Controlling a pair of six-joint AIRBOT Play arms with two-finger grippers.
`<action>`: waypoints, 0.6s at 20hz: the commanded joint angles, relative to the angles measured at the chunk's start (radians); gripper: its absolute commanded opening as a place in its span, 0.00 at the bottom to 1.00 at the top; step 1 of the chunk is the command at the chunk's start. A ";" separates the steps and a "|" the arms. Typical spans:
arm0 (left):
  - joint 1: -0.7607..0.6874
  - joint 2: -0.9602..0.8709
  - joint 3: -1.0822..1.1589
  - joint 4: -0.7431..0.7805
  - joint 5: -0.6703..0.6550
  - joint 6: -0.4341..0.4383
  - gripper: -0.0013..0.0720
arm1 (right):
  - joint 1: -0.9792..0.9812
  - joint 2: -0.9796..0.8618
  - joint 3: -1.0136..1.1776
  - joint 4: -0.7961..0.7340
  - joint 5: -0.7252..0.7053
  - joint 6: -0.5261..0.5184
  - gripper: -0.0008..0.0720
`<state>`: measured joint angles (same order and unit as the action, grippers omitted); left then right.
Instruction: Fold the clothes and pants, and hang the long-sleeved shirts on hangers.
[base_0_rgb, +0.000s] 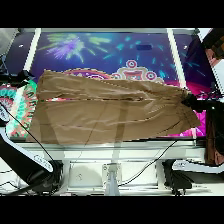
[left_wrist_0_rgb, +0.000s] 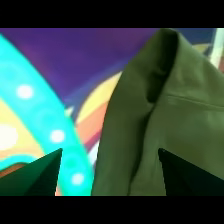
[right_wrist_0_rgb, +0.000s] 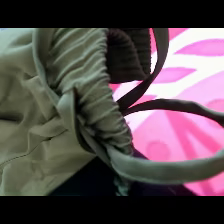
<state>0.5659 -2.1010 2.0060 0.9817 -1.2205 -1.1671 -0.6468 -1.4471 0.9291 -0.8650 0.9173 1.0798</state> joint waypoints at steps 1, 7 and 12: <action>0.006 0.038 0.000 -0.002 -0.034 0.000 0.97 | 0.000 0.000 0.000 -0.028 -0.038 0.000 0.83; 0.049 0.177 0.000 -0.002 -0.060 0.001 0.97 | -0.002 0.000 0.070 -0.060 -0.041 0.005 0.88; 0.104 0.300 0.000 -0.002 -0.068 0.000 0.97 | -0.002 0.000 0.269 -0.162 0.047 0.101 0.88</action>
<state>0.6437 -1.8641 2.0060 0.9829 -1.2785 -1.1667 -0.6479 -1.4475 1.1027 -0.9661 0.9234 1.1187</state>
